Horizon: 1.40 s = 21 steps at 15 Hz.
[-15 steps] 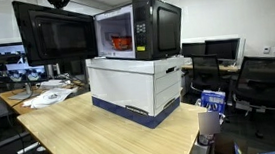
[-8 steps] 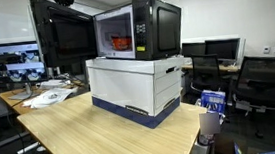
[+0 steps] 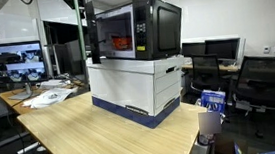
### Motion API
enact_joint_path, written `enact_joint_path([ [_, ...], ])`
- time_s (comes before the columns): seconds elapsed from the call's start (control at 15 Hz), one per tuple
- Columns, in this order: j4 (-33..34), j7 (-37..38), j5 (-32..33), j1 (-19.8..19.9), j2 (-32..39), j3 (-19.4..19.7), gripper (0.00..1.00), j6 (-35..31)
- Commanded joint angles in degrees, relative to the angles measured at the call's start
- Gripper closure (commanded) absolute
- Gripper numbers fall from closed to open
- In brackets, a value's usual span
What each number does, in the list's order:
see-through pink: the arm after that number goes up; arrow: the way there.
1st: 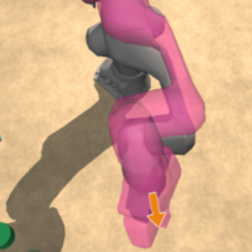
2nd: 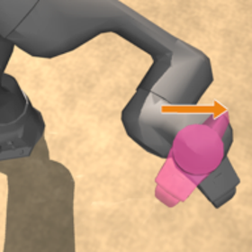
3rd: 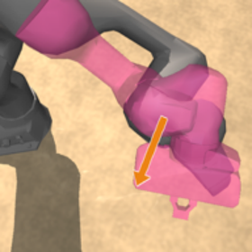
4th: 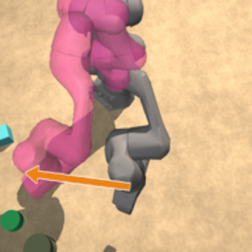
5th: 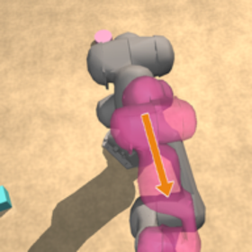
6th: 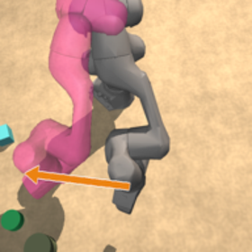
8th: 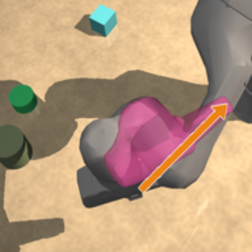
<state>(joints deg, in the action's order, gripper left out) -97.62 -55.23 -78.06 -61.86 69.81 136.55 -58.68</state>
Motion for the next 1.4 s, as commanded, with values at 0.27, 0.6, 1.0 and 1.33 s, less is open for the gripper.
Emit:
enact_joint_path([
  [0.27, -0.78, 0.54, 2.73, 1.22, -2.15, -4.65, 0.98, -6.59],
  [0.6, -3.12, 2.83, -0.66, 0.69, -4.51, -5.69, 0.97, -13.14],
  [1.0, -7.71, 5.58, -11.14, 0.21, -6.77, -8.25, 0.97, -24.58],
  [1.33, -11.24, 3.96, -18.36, -0.52, -6.82, -9.98, 0.97, -28.54],
])
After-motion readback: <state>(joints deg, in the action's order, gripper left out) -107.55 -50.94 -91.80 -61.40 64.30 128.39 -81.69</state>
